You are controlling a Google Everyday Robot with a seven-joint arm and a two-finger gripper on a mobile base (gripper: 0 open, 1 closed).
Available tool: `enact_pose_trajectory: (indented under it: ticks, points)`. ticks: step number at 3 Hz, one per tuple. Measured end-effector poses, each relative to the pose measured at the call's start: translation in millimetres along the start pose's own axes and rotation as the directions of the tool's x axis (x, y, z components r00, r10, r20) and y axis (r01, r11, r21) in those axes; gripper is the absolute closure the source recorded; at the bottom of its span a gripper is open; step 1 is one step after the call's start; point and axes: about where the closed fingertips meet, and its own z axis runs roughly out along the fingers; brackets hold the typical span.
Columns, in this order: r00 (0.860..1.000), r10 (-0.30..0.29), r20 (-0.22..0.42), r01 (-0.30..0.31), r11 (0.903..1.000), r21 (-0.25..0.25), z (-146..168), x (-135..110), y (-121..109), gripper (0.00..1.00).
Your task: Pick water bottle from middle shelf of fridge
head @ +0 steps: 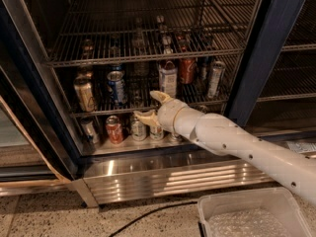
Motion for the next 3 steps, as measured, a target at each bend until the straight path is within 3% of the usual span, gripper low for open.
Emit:
enact_pose_trajectory:
  ticks: [2,3]
  points:
    - [1.0,0.0,0.0,0.0,1.0,0.0,0.2,0.0,0.1,0.89]
    - [1.0,-0.006,-0.001,0.006,1.0,0.0,5.6,-0.3,1.4,1.0]
